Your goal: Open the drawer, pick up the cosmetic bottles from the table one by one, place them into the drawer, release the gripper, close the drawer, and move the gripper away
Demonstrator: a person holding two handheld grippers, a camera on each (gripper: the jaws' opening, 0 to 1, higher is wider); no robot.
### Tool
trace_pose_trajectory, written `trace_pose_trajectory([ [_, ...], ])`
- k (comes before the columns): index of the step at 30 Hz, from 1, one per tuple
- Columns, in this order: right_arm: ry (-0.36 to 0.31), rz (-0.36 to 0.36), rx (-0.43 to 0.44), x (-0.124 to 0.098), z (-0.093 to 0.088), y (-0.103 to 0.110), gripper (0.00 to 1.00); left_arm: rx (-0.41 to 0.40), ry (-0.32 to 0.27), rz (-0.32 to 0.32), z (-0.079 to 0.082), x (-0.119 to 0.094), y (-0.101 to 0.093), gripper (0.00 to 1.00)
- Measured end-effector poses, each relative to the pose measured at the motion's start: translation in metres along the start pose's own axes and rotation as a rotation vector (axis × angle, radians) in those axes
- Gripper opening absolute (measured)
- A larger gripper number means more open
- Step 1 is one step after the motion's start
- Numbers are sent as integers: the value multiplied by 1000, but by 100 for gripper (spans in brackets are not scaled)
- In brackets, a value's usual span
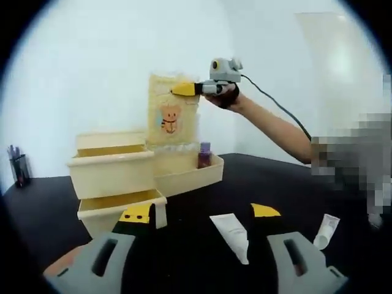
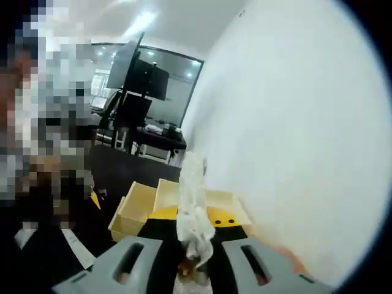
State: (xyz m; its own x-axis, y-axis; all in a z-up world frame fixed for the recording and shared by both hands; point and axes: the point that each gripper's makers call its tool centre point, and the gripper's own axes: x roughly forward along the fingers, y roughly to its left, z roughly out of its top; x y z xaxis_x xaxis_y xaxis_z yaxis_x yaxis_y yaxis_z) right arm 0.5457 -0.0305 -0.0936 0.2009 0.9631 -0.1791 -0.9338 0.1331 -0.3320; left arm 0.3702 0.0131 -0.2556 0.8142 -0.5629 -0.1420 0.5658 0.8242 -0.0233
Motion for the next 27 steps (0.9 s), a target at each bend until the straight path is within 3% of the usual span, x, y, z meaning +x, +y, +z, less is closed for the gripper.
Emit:
trace_pose_trajectory([
  [13,-4,-8,-12,8,-16,1,11,-5,-5,10,0,-2,3,55],
  [18,-26,-27,27,7,-18,3,10,-8,-1,8,-2,-2,3,54],
  [23,-20,-62,34,3,-25,-15,10,-3,3,12,-3,-2,3,54],
  [27,-91,-72,70,-1,-28,-26,10,-7,-8,16,-1,-4,2,53],
])
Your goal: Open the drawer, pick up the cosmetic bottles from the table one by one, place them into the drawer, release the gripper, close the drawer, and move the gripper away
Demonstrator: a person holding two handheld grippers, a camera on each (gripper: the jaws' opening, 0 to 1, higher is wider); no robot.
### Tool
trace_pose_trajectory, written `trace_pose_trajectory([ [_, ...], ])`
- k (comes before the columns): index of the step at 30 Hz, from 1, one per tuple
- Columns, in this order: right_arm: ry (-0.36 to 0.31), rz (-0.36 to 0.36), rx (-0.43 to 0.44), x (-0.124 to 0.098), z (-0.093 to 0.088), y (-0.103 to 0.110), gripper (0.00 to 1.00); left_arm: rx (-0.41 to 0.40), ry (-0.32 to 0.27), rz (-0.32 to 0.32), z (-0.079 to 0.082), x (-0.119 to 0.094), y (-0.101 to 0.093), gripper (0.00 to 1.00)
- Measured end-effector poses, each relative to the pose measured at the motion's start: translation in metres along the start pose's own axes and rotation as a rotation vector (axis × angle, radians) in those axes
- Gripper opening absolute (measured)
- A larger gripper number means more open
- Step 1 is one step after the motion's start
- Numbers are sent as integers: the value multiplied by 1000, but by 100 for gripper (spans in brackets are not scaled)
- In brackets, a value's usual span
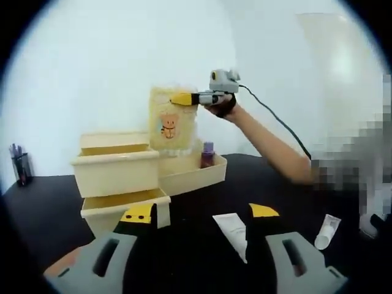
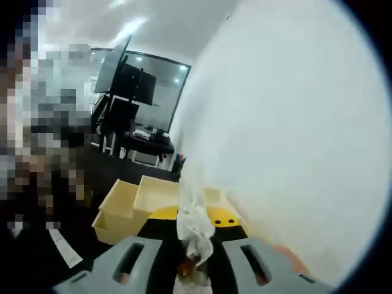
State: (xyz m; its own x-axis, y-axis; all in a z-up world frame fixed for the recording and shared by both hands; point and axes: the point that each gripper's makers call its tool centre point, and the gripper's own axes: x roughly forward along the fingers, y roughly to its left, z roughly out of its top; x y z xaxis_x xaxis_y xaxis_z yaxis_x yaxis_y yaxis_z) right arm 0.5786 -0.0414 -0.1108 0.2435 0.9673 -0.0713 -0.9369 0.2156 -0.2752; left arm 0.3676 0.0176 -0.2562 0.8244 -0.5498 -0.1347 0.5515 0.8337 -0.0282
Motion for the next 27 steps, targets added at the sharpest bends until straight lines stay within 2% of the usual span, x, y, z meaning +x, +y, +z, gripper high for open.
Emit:
trace_pose_trajectory([
  [3,44,9,-27,7,-8,-4,10,-1,-10,5,2,0,1,53],
  [4,51,26,-63,8,-9,-1,10,-6,-9,8,1,0,2,53],
  [9,21,20,-30,8,-10,-12,10,-20,-14,1,0,1,-1,52],
  [13,27,14,-35,6,-13,-12,10,-15,0,-5,-5,4,-4,52],
  [22,21,53,-12,15,-17,2,10,-11,-25,-7,3,0,-7,52],
  [27,26,50,-6,15,-22,2,10,-13,-24,-2,2,-1,-4,52],
])
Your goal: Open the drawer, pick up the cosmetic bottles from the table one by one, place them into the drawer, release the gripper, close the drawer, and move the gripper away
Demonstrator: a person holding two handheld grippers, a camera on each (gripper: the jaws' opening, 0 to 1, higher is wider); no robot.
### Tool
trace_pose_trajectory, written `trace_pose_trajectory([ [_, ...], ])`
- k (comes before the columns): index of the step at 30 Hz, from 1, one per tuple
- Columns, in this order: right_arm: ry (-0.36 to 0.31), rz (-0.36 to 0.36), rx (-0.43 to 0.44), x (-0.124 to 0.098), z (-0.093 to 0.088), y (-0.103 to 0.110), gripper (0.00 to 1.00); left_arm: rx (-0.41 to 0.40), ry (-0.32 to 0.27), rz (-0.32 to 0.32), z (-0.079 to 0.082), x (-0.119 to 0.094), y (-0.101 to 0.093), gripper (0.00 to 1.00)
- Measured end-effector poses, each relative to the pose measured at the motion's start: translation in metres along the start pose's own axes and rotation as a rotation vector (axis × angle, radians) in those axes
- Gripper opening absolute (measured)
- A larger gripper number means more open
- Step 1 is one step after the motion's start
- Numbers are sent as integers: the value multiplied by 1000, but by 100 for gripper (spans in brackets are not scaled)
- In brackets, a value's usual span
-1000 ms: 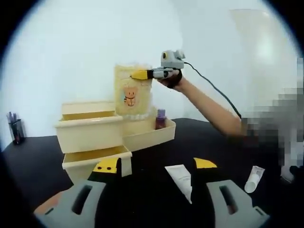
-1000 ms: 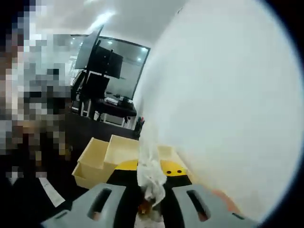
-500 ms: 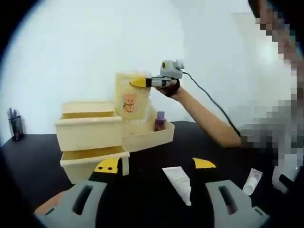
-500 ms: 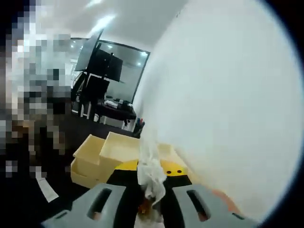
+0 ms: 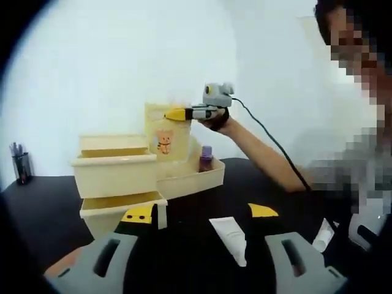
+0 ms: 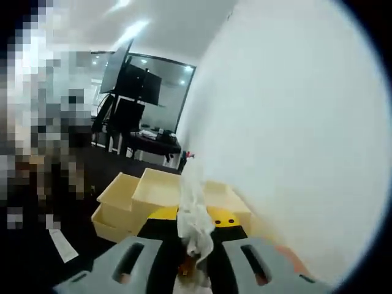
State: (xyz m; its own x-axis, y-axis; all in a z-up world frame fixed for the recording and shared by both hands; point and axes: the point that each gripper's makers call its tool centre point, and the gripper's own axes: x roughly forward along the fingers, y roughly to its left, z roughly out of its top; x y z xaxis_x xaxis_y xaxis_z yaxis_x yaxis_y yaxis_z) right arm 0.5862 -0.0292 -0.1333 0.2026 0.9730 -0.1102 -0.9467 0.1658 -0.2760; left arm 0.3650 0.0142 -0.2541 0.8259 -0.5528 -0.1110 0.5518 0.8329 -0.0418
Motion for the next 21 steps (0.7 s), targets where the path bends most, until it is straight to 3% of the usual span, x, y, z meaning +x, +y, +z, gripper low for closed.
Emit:
trace_pose_trajectory([
  [21,21,21,38,10,-24,1,10,7,15,-6,-3,1,-2,52],
])
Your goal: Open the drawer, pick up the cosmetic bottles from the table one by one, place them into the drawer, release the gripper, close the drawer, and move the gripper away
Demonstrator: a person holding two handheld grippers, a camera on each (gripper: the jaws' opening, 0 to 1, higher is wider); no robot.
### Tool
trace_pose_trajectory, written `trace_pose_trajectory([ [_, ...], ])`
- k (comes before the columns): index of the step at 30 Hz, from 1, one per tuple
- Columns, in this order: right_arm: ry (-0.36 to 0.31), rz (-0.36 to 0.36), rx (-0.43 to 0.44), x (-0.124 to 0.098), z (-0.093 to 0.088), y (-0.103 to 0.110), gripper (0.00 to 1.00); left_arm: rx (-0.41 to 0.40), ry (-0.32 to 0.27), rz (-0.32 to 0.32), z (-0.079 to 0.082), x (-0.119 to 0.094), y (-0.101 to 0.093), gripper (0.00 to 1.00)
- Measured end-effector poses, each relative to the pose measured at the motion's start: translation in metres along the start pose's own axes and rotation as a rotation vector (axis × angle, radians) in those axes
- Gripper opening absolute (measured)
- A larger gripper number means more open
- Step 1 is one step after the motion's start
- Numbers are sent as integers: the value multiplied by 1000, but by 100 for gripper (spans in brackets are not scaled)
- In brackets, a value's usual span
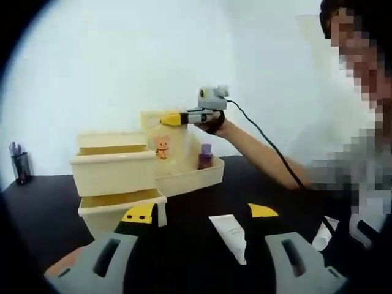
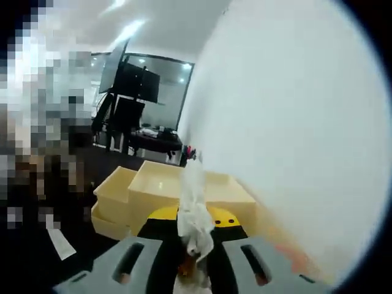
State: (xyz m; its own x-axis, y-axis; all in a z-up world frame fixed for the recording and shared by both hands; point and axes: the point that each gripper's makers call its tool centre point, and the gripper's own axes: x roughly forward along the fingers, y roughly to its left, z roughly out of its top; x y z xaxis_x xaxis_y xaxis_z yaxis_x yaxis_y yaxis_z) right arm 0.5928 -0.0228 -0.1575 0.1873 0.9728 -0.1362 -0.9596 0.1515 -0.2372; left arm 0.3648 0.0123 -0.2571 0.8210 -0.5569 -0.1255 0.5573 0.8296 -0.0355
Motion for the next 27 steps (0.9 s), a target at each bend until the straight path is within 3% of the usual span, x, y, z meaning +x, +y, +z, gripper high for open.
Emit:
trace_pose_trajectory([
  [13,44,5,14,1,-16,-11,11,1,0,20,1,-2,6,52],
  [21,49,11,28,1,-26,-15,11,3,5,24,0,0,7,52],
  [25,36,13,36,-1,-24,-29,11,1,2,32,2,-2,10,52],
  [27,38,13,35,0,-25,-23,11,-3,2,36,2,-2,11,52],
])
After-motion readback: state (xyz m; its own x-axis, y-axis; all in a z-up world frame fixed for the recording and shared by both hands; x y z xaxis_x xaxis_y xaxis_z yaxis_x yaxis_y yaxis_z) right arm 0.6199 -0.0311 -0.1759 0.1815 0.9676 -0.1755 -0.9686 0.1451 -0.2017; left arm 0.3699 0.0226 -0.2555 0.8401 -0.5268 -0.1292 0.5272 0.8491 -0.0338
